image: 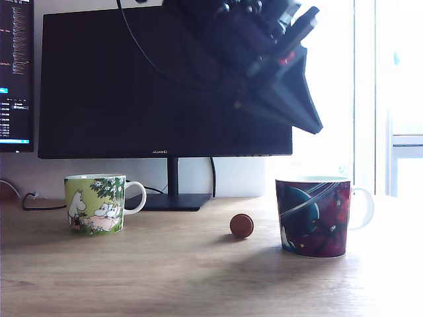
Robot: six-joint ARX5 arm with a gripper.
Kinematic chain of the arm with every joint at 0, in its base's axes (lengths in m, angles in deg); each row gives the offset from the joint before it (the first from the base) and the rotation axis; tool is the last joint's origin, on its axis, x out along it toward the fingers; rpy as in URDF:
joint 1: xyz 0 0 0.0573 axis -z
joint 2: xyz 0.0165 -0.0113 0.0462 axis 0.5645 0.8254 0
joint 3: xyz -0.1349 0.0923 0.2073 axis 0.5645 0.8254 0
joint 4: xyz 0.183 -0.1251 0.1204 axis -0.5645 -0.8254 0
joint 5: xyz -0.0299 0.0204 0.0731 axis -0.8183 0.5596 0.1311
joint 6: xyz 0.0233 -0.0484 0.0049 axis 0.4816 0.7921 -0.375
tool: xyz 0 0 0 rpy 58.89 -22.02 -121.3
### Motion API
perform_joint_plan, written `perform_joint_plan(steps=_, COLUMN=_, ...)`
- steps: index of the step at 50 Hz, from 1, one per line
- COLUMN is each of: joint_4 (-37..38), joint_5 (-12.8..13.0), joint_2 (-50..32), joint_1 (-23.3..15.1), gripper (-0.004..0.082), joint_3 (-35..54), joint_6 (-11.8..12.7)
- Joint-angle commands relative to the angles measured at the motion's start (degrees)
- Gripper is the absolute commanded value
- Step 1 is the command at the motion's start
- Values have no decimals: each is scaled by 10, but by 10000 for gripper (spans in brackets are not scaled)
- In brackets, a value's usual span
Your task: Pick up the coffee capsules from the table one by one and drop them inside the nearest coffee cup
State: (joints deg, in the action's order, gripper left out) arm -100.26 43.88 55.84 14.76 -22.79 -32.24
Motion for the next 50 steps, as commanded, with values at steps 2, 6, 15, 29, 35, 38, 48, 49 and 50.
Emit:
perform_joint_plan(steps=2, joint_4=-2, joint_5=0, joint_2=-17, joint_1=-1, gripper=-19, joint_3=2, joint_6=-9)
perform_joint_plan(steps=6, joint_4=-2, joint_5=0, joint_2=-31, joint_1=-8, gripper=-19, joint_3=6, joint_6=-13)
perform_joint_plan(steps=15, joint_4=-7, joint_5=1, joint_2=-66, joint_1=-29, gripper=-19, joint_3=28, joint_6=-19)
perform_joint_plan(steps=29, joint_4=93, joint_5=21, joint_2=-148, joint_1=-89, gripper=-19, joint_3=169, joint_6=-12)
perform_joint_plan(steps=35, joint_4=170, joint_5=21, joint_2=-191, joint_1=-112, gripper=-19, joint_3=247, joint_6=-7)
perform_joint_plan(steps=38, joint_4=204, joint_5=22, joint_2=-209, joint_1=-121, gripper=-19, joint_3=285, joint_6=-2)
perform_joint_plan(steps=48, joint_4=295, joint_5=29, joint_2=-241, joint_1=-132, gripper=-19, joint_3=387, joint_6=5)
perform_joint_plan(steps=49, joint_4=307, joint_5=30, joint_2=-241, joint_1=-132, gripper=-19, joint_3=396, joint_6=7)
perform_joint_plan(steps=50, joint_4=316, joint_5=29, joint_2=-241, joint_1=-132, gripper=-19, joint_3=404, joint_6=8)
